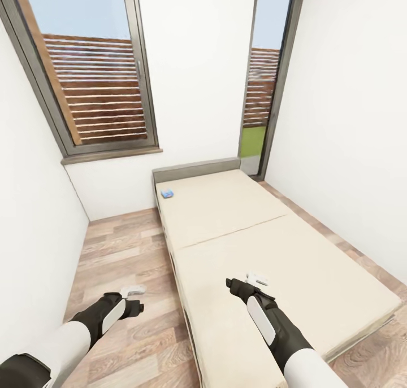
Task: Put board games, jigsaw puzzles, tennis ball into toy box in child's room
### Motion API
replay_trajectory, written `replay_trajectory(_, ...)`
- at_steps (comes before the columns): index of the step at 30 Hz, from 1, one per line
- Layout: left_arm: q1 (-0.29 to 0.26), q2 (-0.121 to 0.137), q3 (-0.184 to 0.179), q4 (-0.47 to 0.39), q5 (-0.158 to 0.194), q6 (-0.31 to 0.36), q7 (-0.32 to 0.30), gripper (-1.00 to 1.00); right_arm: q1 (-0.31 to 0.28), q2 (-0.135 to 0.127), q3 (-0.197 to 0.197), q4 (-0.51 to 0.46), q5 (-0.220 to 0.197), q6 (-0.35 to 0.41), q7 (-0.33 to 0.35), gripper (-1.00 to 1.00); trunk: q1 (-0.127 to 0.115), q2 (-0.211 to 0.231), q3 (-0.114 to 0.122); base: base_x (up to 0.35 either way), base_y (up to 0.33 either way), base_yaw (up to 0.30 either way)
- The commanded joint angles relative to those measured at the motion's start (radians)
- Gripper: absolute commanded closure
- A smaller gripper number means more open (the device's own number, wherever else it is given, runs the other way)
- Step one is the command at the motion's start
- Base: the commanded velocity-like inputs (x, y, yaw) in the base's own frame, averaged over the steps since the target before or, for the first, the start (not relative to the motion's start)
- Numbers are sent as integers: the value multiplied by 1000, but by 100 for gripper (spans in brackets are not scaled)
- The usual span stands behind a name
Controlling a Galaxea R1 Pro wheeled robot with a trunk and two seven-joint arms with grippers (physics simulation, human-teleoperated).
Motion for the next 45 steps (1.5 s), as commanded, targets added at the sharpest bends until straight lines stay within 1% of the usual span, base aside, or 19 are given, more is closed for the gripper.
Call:
replay_trajectory(1, 0, 1, -7, -4, 11, 5, 8, -100, -1, 0, 4, -2, -9, 2, -9, -100, 1, -2, -1, 5, 3, -171)
replay_trajectory(10, 0, 1, -7, -3, 11, 5, 8, -100, -1, 0, 4, -1, -9, 2, -9, -100, 1, -2, 2, 1, 8, -58)
replay_trajectory(17, 0, 1, -7, -3, 11, 6, 8, -100, -1, 0, 4, -2, -9, 2, -9, -100, 1, -2, 2, 0, 173, -22)
replay_trajectory(22, 1, 1, -7, -3, 11, 5, 8, -100, -1, 0, 4, -2, -9, 2, -9, -100, 1, -2, 6, 0, 119, -133)
replay_trajectory(35, 1, 1, -6, -3, 11, 5, 8, -100, -1, 0, 5, -2, -9, 2, -9, -100, 1, -2, 10, 0, 17, -47)
replay_trajectory(45, 1, 1, -5, -3, 11, 6, 7, -100, -1, 0, 5, -2, -9, 2, -9, -100, 1, -2, 18, 0, 113, -148)
